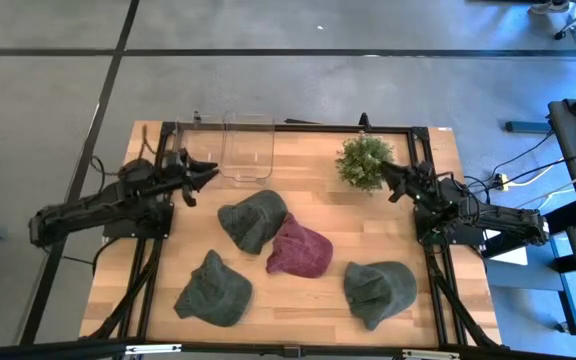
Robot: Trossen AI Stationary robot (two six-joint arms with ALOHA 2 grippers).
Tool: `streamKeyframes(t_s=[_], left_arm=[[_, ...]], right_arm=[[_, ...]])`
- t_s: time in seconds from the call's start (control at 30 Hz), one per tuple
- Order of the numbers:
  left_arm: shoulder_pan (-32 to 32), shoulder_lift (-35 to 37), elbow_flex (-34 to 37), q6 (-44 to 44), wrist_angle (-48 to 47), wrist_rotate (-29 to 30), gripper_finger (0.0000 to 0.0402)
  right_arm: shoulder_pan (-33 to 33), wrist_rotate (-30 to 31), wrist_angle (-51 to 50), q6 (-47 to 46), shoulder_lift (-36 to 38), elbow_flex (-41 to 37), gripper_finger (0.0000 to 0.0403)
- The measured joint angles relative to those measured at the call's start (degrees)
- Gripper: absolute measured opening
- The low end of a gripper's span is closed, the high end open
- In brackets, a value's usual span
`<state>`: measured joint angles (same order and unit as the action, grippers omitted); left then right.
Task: Pick & Place hat
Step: Put the top black cap into the right transparent bin
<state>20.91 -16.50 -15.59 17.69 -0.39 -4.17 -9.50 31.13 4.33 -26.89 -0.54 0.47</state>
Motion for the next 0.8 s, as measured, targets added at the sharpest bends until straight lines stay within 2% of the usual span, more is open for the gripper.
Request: streamKeyframes(t_s=[0.13,0.2,0.3,0.47,0.57,0.7,0.8], left_arm=[[-5.2,-13.4,-12.5,-3.1,-18.9,-4.5,0.0113],[-9.5,-20.3,-17.7,-5.4,-27.7,-2.4,0.0113],[-16.4,-29.6,-22.8,-5.7,-34.4,3.9,0.0113],[-23.8,-40.7,-25.2,10.0,-33.6,8.5,0.0113],[-28.1,-45.8,-25.2,18.6,-33.9,11.5,0.0113],[-34.1,-52.5,-25.1,23.9,-31.5,18.9,0.0113],[-36.7,-56.8,-25.1,28.7,-29.9,21.1,0.0113]], right_arm=[[0.0,0.9,0.1,0.0,0.0,0.0,0.0126],[0.0,0.9,0.1,0.0,0.0,0.0,0.0126],[0.0,0.9,0.1,0.2,0.0,0.0,0.0126],[0.0,0.9,0.1,0.5,0.0,0.0,0.0126],[0.0,0.9,0.0,3.7,0.0,0.0,0.0126],[0.0,0.9,-0.1,7.2,0.0,0.0,0.0126],[0.0,0.9,-0.1,7.8,0.0,0.0,0.0126]])
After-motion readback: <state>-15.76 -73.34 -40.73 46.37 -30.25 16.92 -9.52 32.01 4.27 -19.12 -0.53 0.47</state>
